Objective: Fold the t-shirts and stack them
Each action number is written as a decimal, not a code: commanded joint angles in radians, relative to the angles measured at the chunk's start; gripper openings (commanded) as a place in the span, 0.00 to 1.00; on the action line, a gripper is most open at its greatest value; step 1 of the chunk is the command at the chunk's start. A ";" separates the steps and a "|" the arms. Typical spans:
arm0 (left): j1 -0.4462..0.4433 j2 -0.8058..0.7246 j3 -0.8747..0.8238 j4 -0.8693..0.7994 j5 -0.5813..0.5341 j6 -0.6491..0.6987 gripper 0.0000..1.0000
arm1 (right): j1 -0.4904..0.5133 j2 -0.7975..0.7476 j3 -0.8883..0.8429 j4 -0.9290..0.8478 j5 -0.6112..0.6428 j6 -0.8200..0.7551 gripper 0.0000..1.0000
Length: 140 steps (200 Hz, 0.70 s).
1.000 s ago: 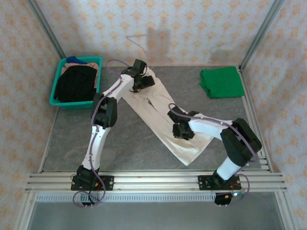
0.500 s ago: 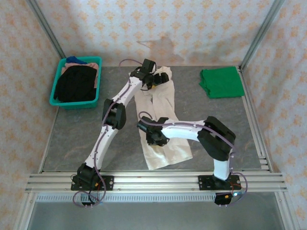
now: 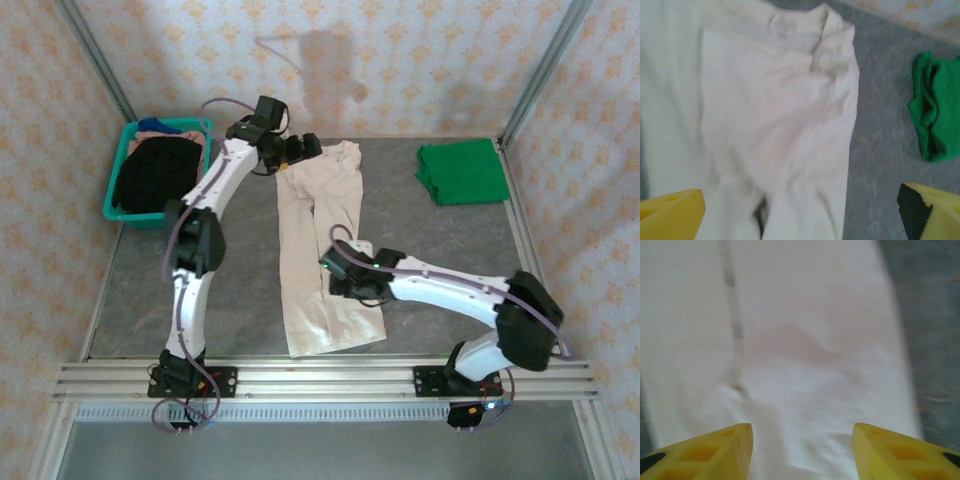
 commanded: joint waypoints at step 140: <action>-0.817 -1.094 -1.613 0.392 -0.380 -0.658 0.82 | 0.043 -0.133 -0.360 0.067 -0.159 0.133 0.52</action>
